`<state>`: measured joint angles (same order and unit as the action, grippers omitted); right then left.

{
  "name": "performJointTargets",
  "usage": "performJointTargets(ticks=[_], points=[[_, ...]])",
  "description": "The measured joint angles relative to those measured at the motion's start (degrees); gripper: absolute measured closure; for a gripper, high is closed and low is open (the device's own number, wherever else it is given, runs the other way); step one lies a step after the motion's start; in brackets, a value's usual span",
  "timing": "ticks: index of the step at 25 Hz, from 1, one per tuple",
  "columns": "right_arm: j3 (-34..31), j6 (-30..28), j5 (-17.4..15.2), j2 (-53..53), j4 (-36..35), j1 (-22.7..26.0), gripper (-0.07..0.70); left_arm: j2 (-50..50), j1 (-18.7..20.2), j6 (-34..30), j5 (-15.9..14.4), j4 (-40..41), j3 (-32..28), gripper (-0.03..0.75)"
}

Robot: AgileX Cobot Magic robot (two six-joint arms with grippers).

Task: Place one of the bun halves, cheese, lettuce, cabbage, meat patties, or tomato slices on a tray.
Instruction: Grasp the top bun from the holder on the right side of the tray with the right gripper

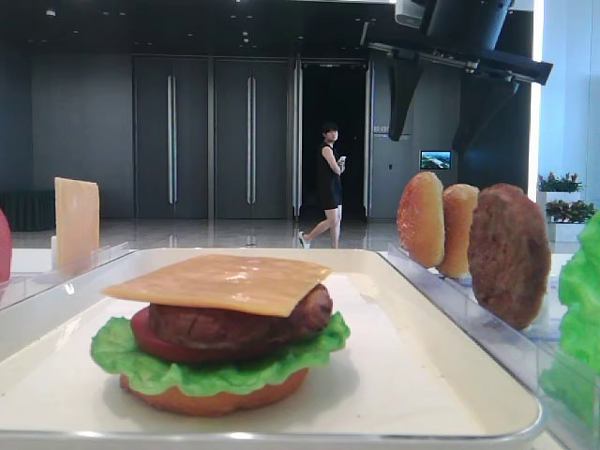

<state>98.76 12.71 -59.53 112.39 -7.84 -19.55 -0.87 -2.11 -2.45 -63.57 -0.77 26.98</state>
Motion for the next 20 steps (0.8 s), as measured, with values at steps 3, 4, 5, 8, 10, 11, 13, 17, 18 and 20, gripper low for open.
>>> performJointTargets(ticks=[3, 4, 5, 8, 10, 11, 13, 17, 18, 20], points=[[0.0, 0.0, 0.17, 1.05, -0.78, 0.0, 0.15, 0.0, 0.0, 0.0, -0.04, -0.01, 0.0, 0.716], [0.0, 0.0, 0.24, 1.44, -0.99, 0.0, 0.15, 0.0, 0.0, 0.0, -0.04, -0.01, 0.0, 0.716], [0.0, 0.0, 0.24, 1.83, -1.05, 0.0, 0.15, 0.0, 0.0, 0.0, -0.04, -0.01, 0.0, 0.716], [0.0, -0.12, 0.42, 3.03, -1.05, -0.32, 0.15, 0.0, 0.0, 0.0, -0.04, -0.01, 0.0, 0.716], [0.0, -0.12, 0.84, 3.56, -1.27, -0.6, 0.15, 0.0, 0.0, 0.0, -0.04, -0.01, 0.0, 0.716], [0.0, -0.12, 1.17, 3.91, -1.38, -0.82, 0.15, 0.0, 0.0, 0.0, -0.04, -0.01, 0.0, 0.716], [0.0, -0.33, 1.63, 4.58, -1.46, -1.06, 0.15, 0.0, 0.0, 0.0, -0.04, -0.01, 0.0, 0.716], [0.0, -0.96, 1.7, 5.83, -1.74, -1.1, 0.176, 0.0, 0.0, 0.0, -0.04, -0.01, 0.0, 0.716], [0.0, -1.02, 1.75, 6.08, -1.55, -1.1, 0.194, 0.0, 0.0, 0.0, -0.04, -0.01, 0.0, 0.716], [0.0, -1.14, 1.83, 6.15, -0.51, -1.12, 0.245, 0.0, 0.0, 0.0, -0.04, -0.01, 0.0, 0.716]])
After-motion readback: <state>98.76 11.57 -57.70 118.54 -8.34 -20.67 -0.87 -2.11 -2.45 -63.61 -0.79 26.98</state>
